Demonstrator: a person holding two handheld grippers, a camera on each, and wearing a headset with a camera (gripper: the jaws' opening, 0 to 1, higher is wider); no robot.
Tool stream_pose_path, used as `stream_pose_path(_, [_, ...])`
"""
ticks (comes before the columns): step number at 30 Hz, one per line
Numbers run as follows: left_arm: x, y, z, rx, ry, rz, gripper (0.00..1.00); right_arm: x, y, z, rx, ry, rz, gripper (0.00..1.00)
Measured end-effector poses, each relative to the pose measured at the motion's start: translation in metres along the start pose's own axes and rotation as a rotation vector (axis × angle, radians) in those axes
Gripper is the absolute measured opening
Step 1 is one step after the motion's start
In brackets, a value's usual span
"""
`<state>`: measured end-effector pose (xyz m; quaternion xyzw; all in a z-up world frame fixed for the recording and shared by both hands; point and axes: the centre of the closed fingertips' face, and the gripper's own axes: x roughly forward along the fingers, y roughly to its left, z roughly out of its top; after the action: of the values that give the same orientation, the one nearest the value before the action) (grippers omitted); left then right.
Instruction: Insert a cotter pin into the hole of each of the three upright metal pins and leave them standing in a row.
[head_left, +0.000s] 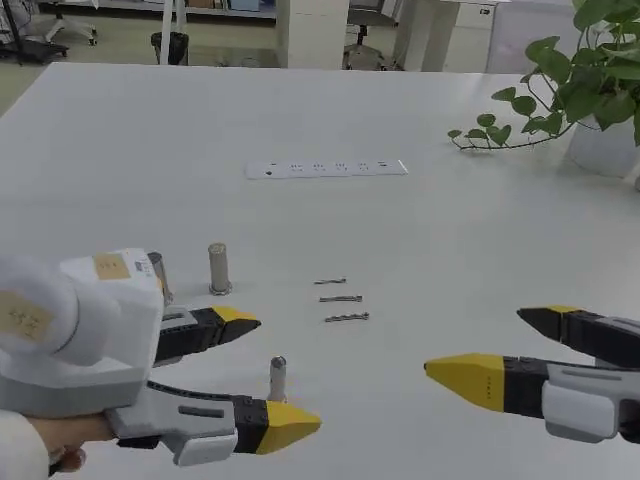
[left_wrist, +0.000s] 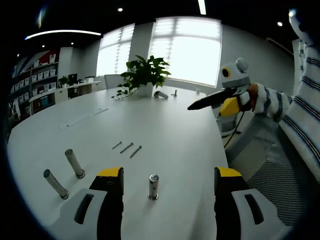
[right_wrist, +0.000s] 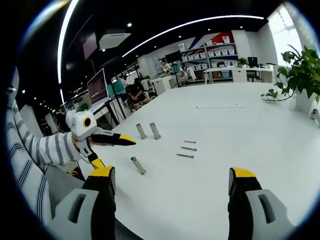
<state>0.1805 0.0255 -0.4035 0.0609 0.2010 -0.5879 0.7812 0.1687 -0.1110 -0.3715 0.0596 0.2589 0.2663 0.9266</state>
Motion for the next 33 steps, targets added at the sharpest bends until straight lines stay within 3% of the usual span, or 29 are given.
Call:
stream_pose_path(5, [-0.011, -0.005, 0.002, 0.000, -0.006, 0.016, 0.96, 0.001, 0.001, 0.001, -0.009, 0.001, 0.002, 0.93])
stream_pose_path(13, [-0.021, -0.021, -0.011, -0.003, 0.034, 0.019, 0.99, 0.004, -0.007, 0.004, -0.063, 0.032, 0.000, 0.92])
stream_pose_path(18, [-0.026, -0.025, -0.017, -0.020, 0.039, 0.034, 0.99, 0.011, -0.014, 0.019, -0.135, 0.058, 0.021, 0.91])
stream_pose_path(22, [-0.031, -0.025, -0.015, -0.039, 0.018, 0.063, 0.99, 0.018, -0.018, 0.032, -0.210, 0.079, 0.045, 0.87])
stream_pose_path(27, [-0.037, -0.028, -0.014, -0.073, -0.006, 0.087, 0.99, 0.031, -0.022, 0.039, -0.317, 0.169, 0.088, 0.82])
stream_pose_path(30, [-0.041, -0.014, -0.002, -0.038, -0.061, 0.199, 0.99, 0.044, -0.020, 0.050, -0.424, 0.170, 0.131, 0.75])
stream_pose_path(33, [-0.043, -0.014, 0.004, -0.046, -0.081, 0.214, 0.99, 0.056, -0.015, 0.056, -0.465, 0.189, 0.180, 0.66])
